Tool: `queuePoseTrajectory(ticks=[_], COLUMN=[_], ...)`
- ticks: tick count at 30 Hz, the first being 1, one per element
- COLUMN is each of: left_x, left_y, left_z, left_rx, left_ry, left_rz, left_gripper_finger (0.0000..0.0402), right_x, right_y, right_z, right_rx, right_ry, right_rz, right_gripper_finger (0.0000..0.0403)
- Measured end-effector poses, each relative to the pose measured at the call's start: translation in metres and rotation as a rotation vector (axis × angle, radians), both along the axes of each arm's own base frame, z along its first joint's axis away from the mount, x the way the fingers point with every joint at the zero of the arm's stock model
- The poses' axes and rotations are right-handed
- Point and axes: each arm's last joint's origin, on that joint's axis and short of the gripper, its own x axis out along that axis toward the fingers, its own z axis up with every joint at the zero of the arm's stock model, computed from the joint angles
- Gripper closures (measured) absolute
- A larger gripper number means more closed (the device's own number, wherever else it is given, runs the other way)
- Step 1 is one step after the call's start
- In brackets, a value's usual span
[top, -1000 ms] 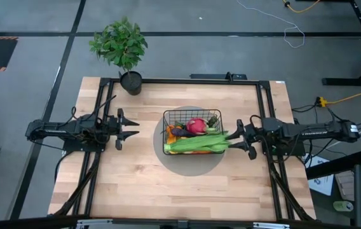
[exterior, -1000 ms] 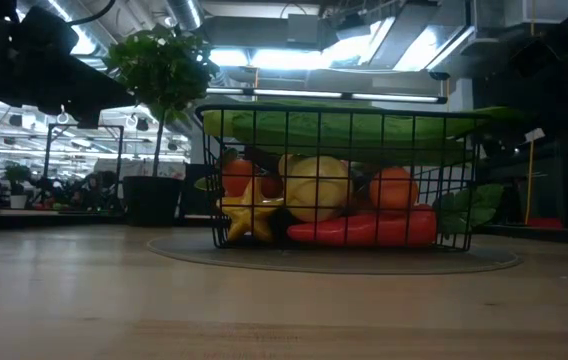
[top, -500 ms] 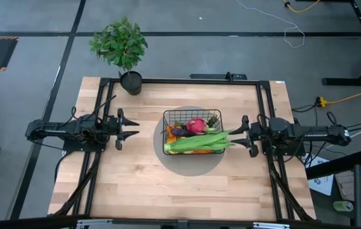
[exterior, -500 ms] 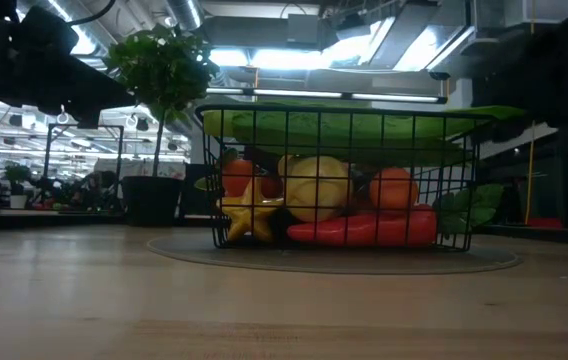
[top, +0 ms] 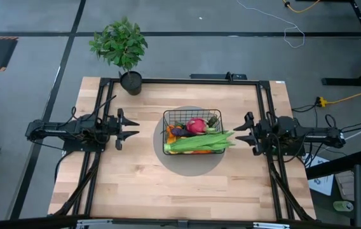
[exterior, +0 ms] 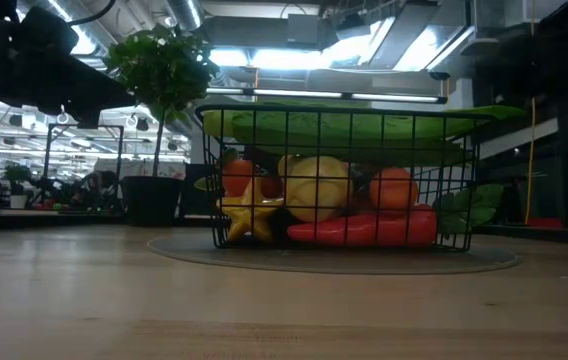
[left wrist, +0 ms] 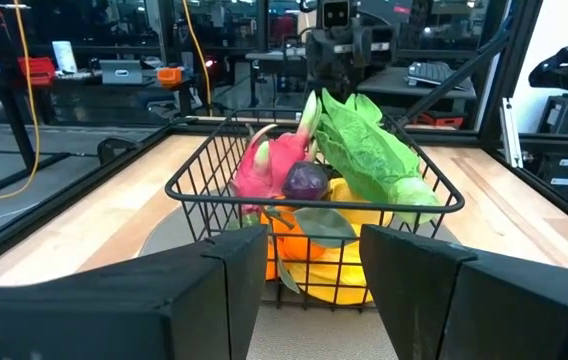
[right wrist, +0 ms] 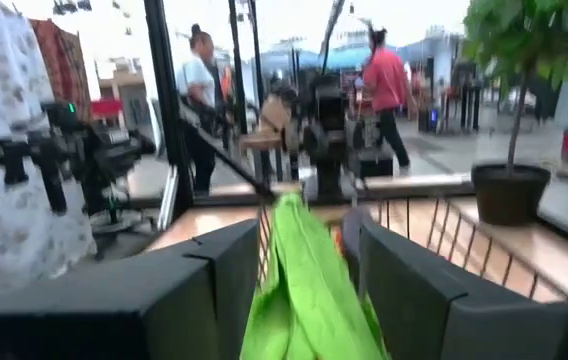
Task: Build produce basket
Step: Return to Home Position
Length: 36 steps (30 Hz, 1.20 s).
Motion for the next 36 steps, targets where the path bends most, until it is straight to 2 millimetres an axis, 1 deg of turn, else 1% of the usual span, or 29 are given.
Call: queuePoseTrajectory(ticks=[4,36], left_x=[0.0,0.0], left_y=[0.0,0.0], left_z=[0.0,0.0], left_rx=[0.0,0.0], left_ry=[0.0,0.0], left_rz=[0.0,0.001], left_gripper_finger=[0.025,0.025], right_x=[0.0008,0.0011], right_y=[-0.0001,0.0], right_z=[-0.0082,-0.0084], right_rx=[0.0,-0.001], right_ry=[0.084,0.088], right_rz=[-0.002,0.0], right_gripper_finger=[0.0229,0.0229])
